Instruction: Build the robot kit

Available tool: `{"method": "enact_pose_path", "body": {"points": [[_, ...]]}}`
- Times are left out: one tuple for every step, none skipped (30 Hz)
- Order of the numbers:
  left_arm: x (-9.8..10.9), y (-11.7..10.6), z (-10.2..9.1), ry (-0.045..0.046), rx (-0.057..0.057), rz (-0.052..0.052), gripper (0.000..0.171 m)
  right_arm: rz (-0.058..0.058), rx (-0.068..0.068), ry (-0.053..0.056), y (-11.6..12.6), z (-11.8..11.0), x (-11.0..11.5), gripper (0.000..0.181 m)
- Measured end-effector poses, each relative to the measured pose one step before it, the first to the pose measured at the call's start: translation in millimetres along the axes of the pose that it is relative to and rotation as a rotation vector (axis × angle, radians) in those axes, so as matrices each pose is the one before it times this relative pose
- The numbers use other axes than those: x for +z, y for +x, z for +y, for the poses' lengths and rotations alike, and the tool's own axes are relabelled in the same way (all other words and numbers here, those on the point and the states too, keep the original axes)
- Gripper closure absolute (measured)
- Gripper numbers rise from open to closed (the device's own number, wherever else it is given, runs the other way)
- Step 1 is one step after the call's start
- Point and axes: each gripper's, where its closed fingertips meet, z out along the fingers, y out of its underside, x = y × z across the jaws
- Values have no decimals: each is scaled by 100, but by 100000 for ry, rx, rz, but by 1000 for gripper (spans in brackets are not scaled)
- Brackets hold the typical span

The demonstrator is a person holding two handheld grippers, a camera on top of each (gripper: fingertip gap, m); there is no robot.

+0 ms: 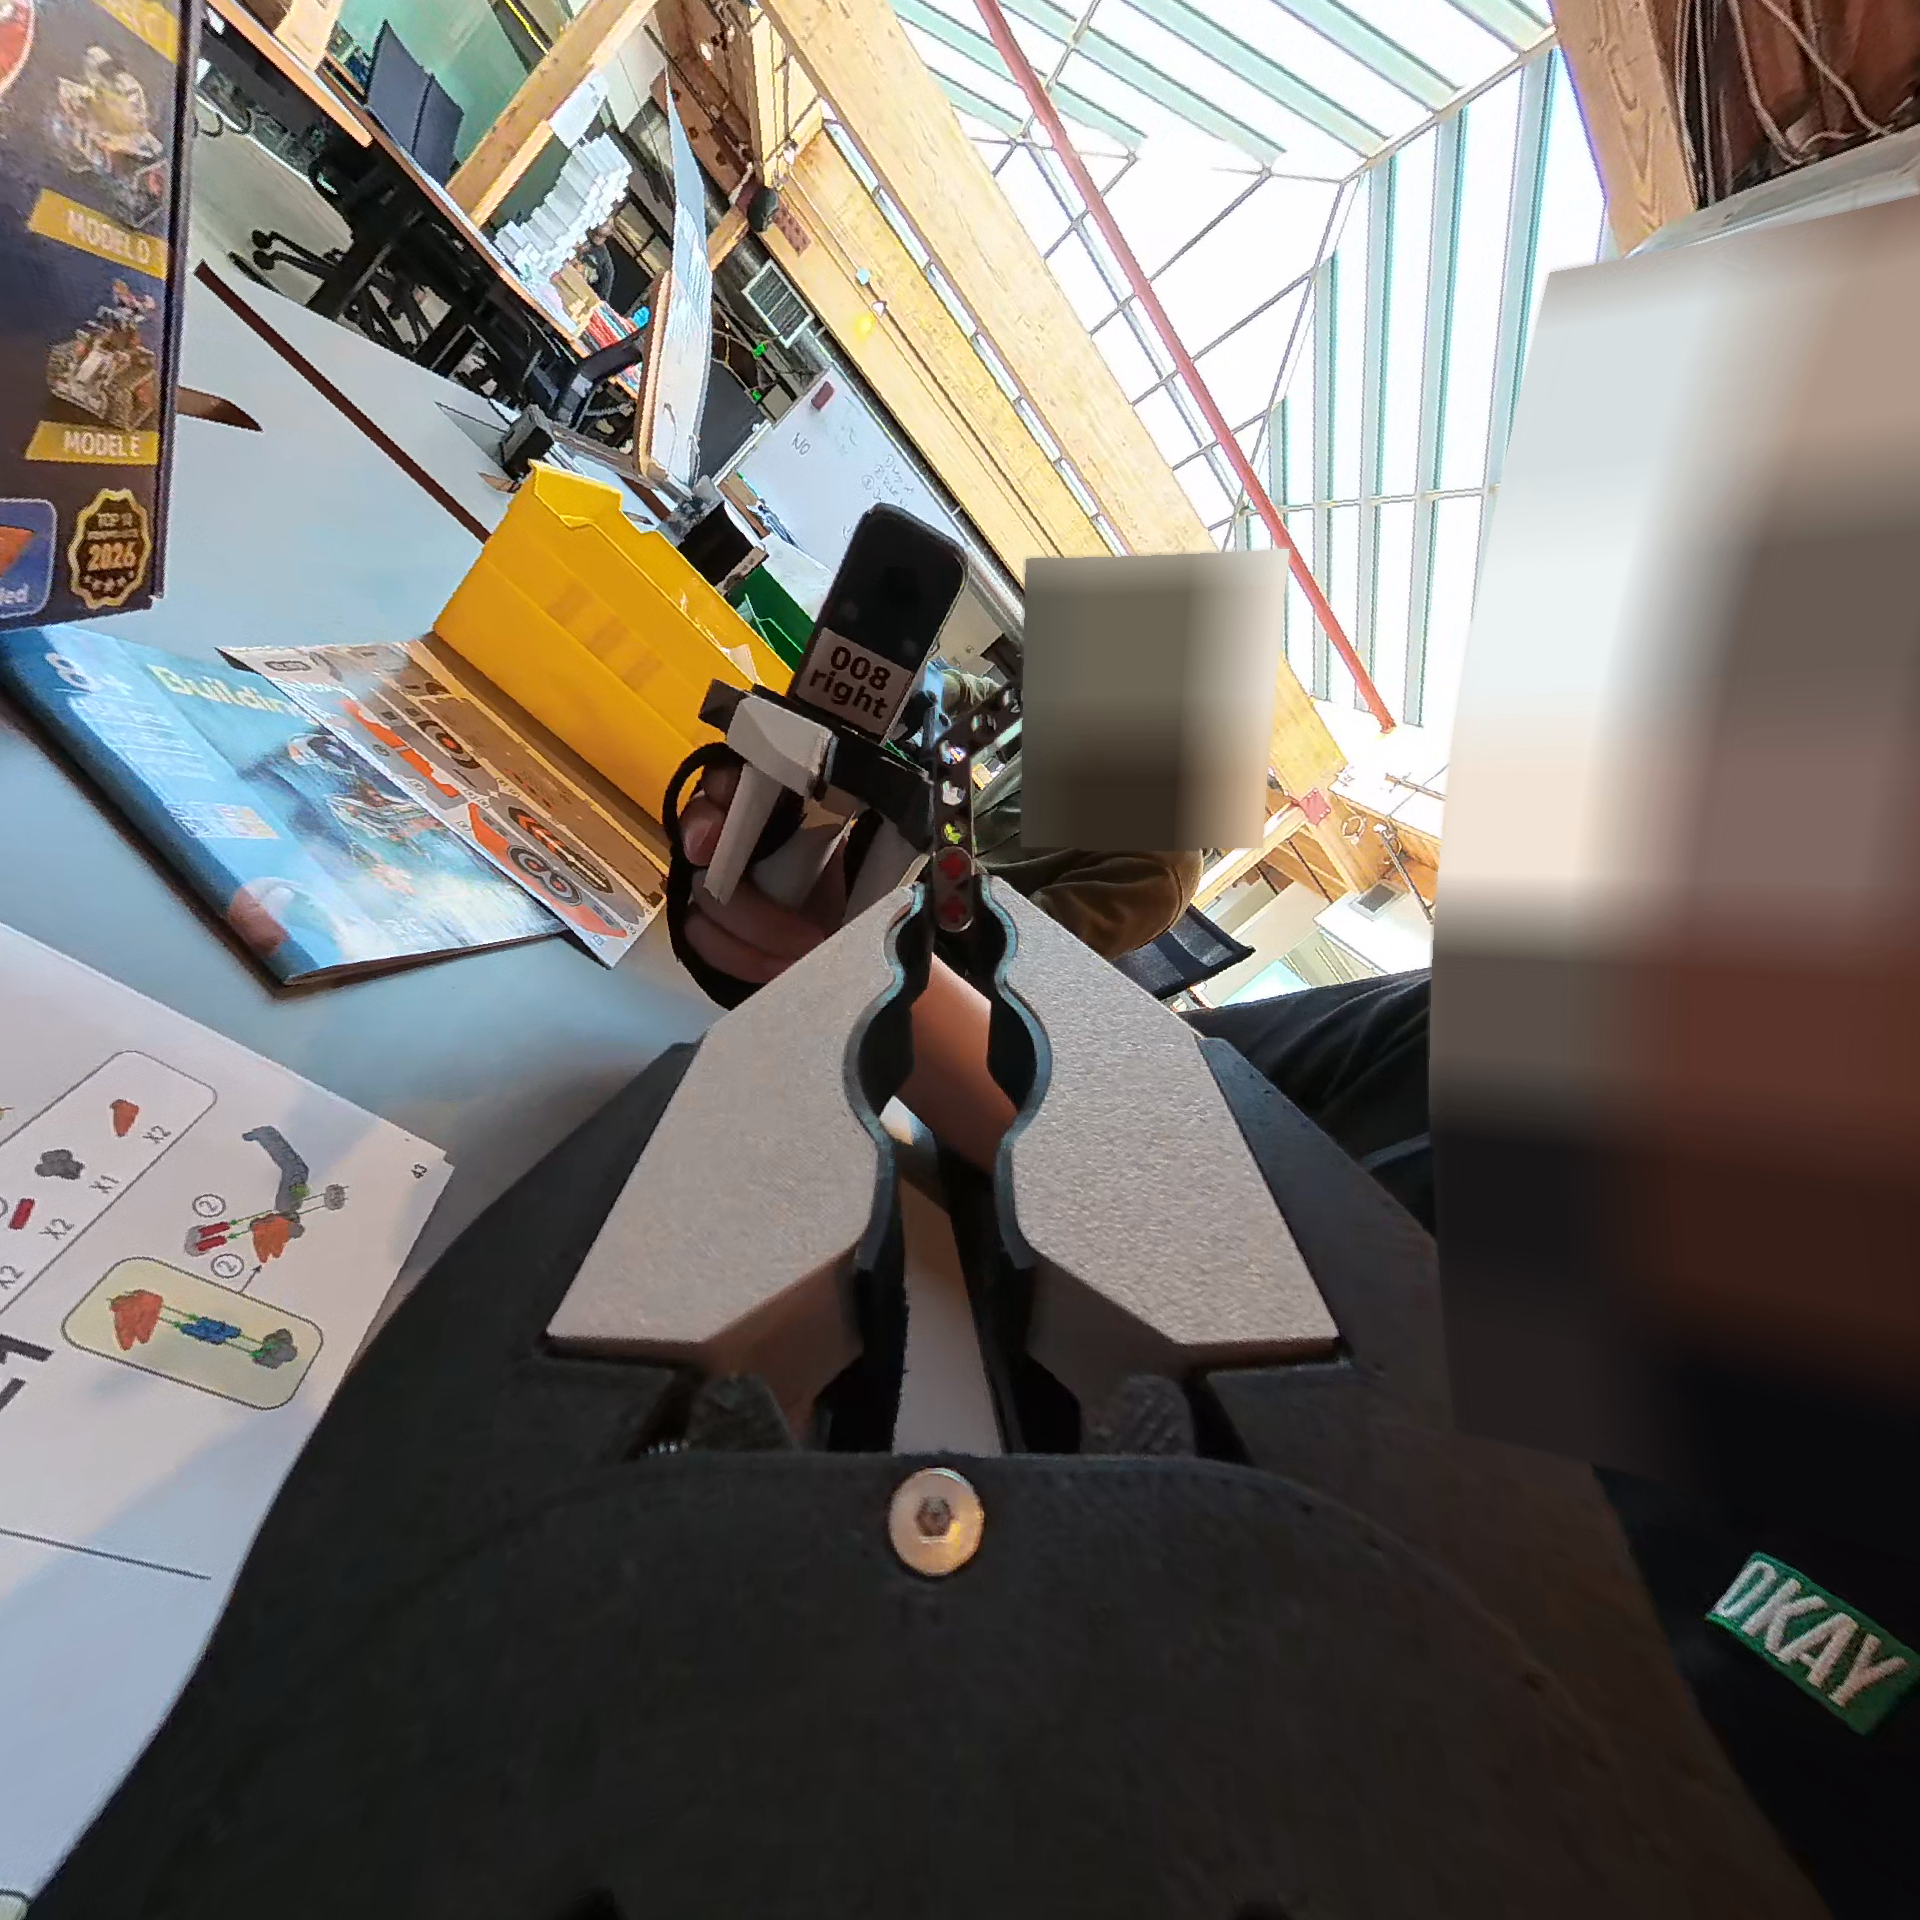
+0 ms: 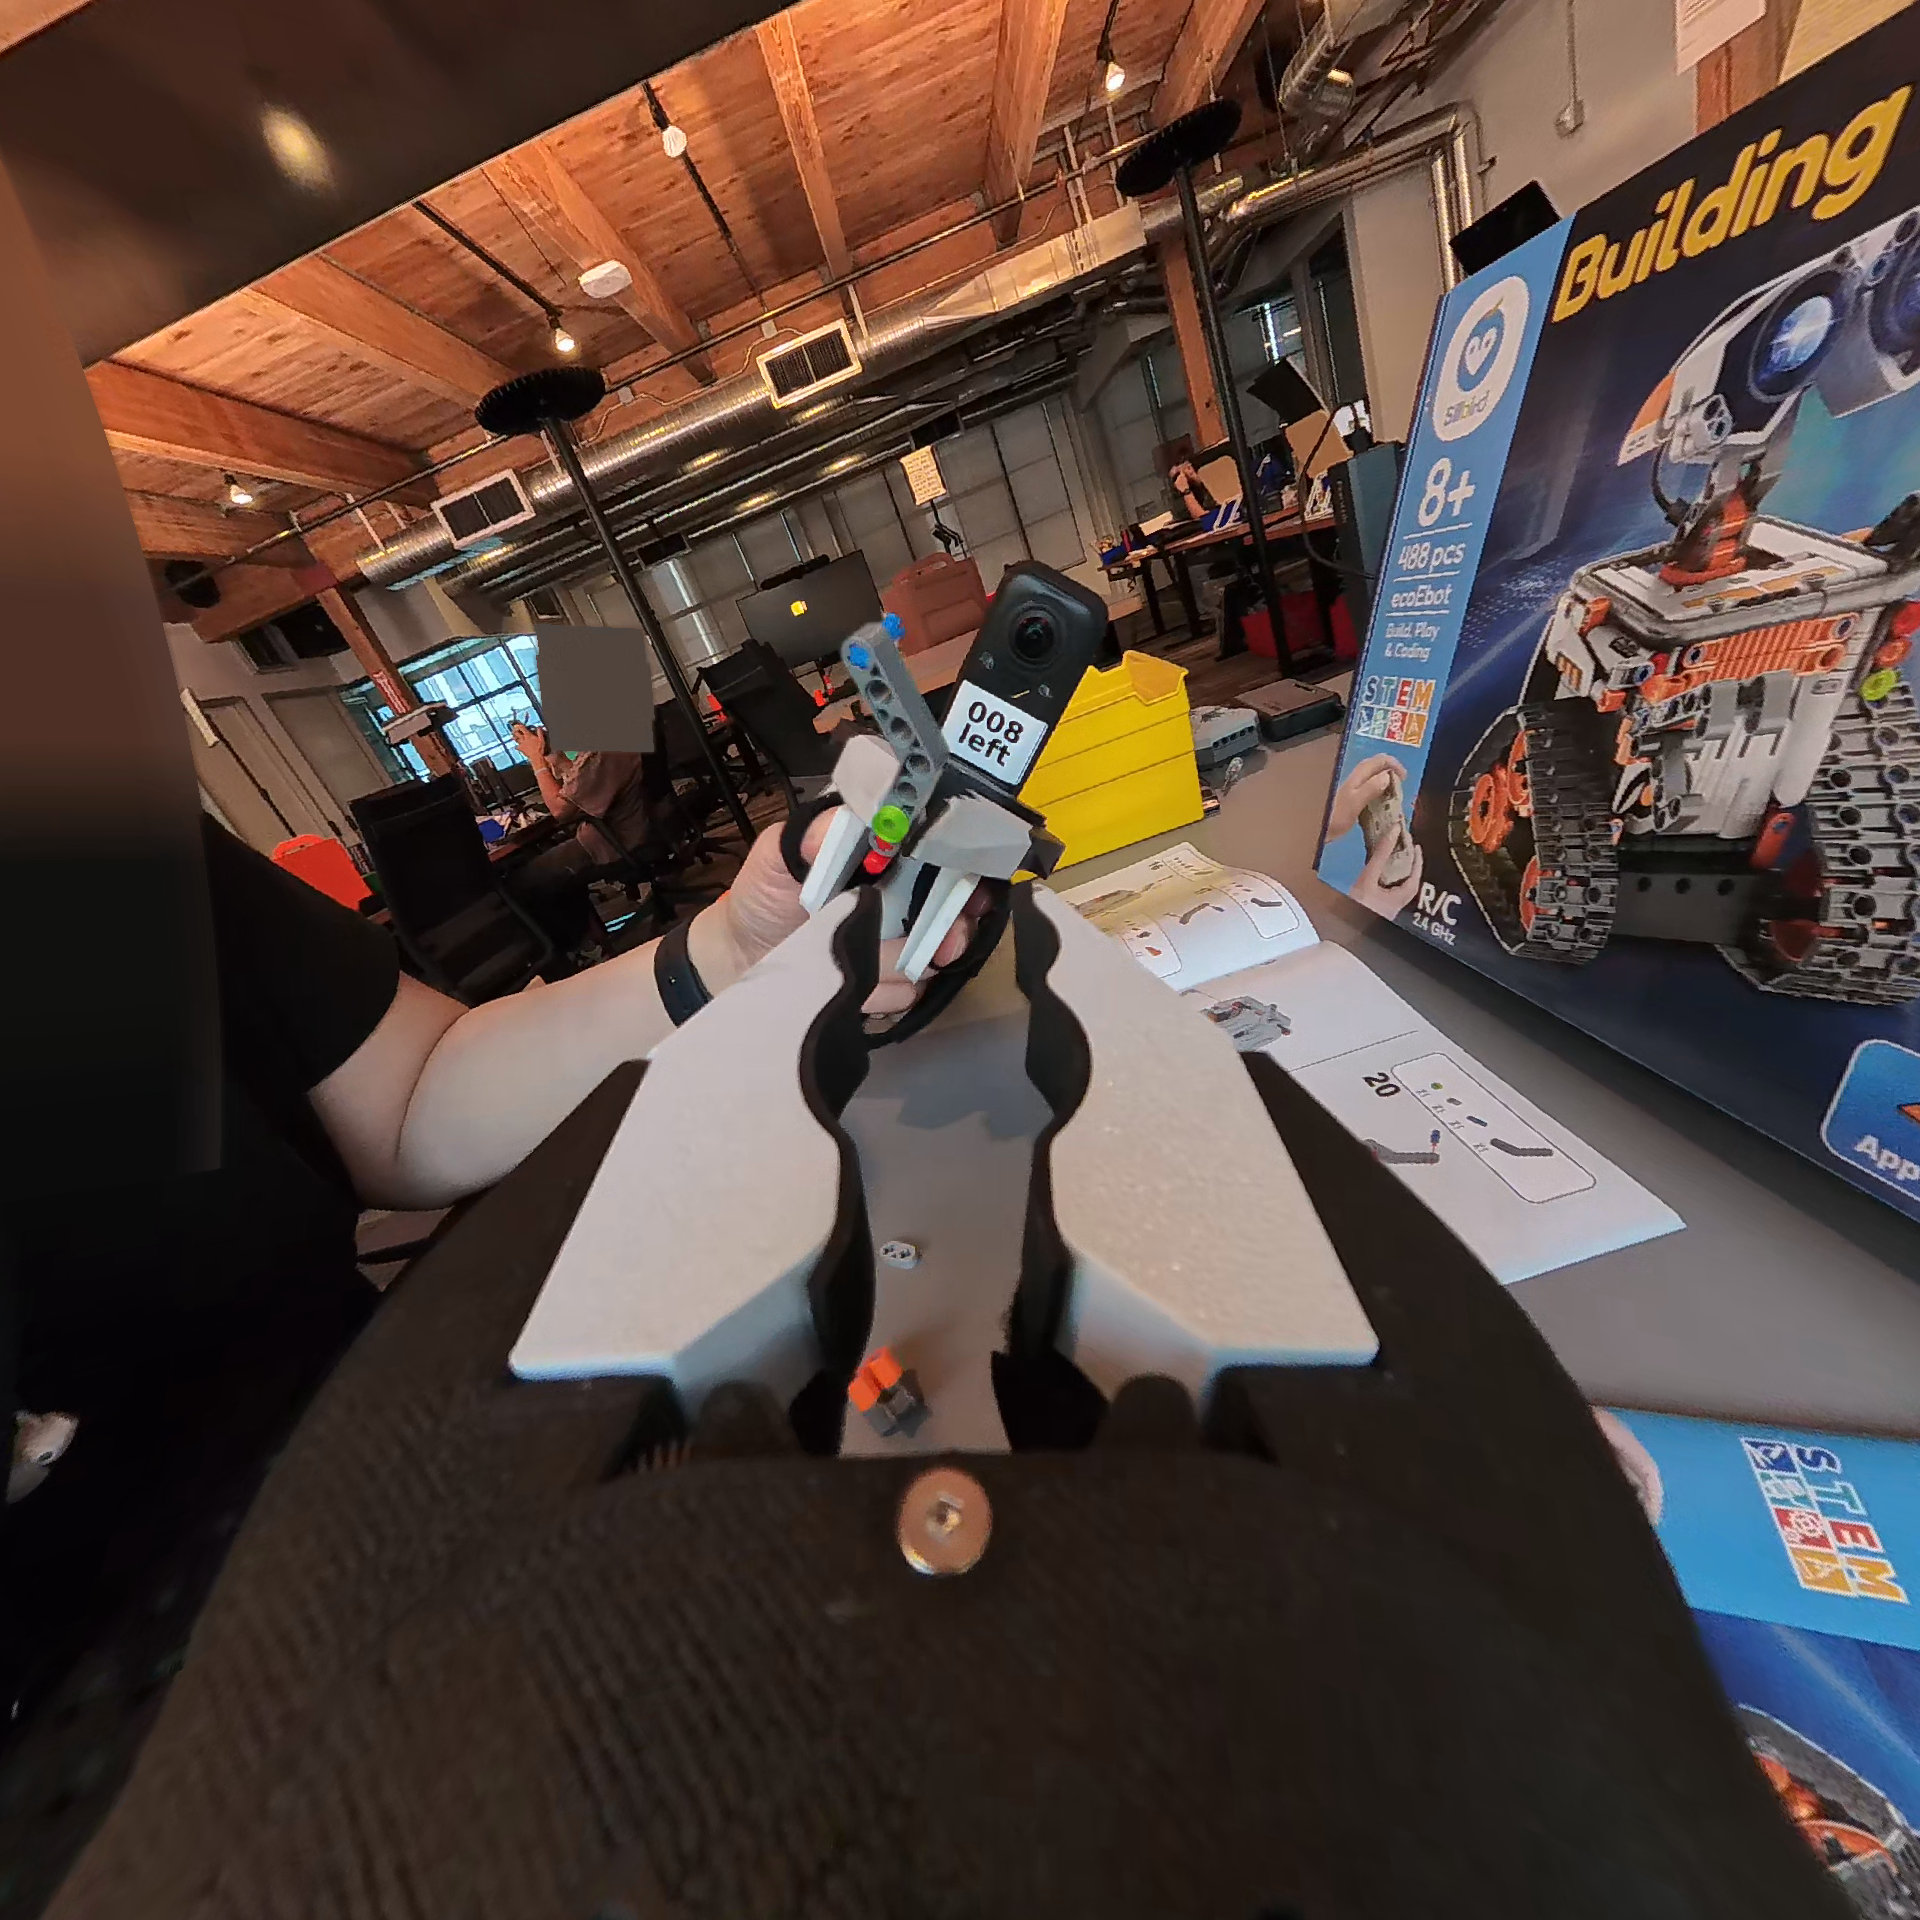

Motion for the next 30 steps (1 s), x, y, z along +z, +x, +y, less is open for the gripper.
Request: {"method": "enact_pose_path", "body": {"points": [[-42,-112,18,-106,-144,-576,167,311,-404,376,24,-76,-25,156],[-30,-140,41,-226,-32,-815,167,262,-287,304,19,-70,-31,157],[-25,-106,30,-185,15,-699,167,333,-230,194,40,-47,-21,157],[-25,-57,-12,118,-53,-329,167,305,-258,206,26,-54,-18,157],[-42,-42,-81,614,-101,-148,167,394,-277,326,44,-55,-33,157],[-66,-71,-119,849,-186,-350,167,603,-356,438,83,-85,-34,157],[-117,-181,-166,1178,-23,-995,167,728,-434,545,99,-114,-55,158],[-174,-325,-202,1469,201,-1989,167,843,-446,692,117,-130,-76,158],[-208,-466,-209,1473,425,-2894,167,1023,-373,670,146,-133,-88,159],[-217,-405,-167,1173,451,-2485,167,1289,-418,602,196,-129,-104,159],[-182,-206,-168,987,-33,-1038,167,1553,-420,651,238,-129,-112,160],[-134,-99,-167,1038,-731,-218,167,1835,-157,733,296,-133,-111,161],[-103,-109,-121,807,-837,-369,167,1504,-5,702,268,-116,-106,161],[-68,-184,-24,230,-376,-1032,167,1257,81,533,235,-79,-88,161],[-45,-240,45,-234,311,-1585,167,1671,-208,142,280,-28,-83,162],[-29,-336,122,-859,618,-2436,167,2144,-844,-180,317,20,-56,162],[-30,-393,100,-898,1290,-3195,167,2145,-1107,-434,279,52,-24,162],[-50,-346,6,-289,2309,-3408,167,1746,-937,-456,201,65,12,162],[-66,-230,-129,559,3165,-3287,167,1082,-697,-426,92,75,42,162],[-72,-44,-228,1017,3831,-2751,167,374,-418,-340,-7,71,78,162],[-86,123,-304,1180,4578,-2159,167,248,-191,-372,-29,83,85,162],[-132,137,-378,1366,5427,-2697,167,495,-173,-566,14,121,101,162],[-189,25,-448,1714,6142,-3704,166,447,-275,-615,5,129,96,162],[-222,-15,-429,1799,6118,-3919,166,296,-446,-465,-23,112,94,162],[-187,38,-421,1869,5342,-3126,167,359,-496,-531,-21,123,89,161],[-119,73,-317,1559,3743,-2026,166,298,-514,-520,-23,108,91,161],[-58,94,-169,828,1727,-874,166,299,-576,-368,-40,80,91,161],[31,110,-44,353,139,136,166,267,-622,-261,-40,62,78,161],[96,99,115,-394,-1016,951,166,146,-491,-161,-53,52,76,161],[151,14,261,-1112,-1977,1094,166,-48,-163,-135,-61,46,72,161]]}}
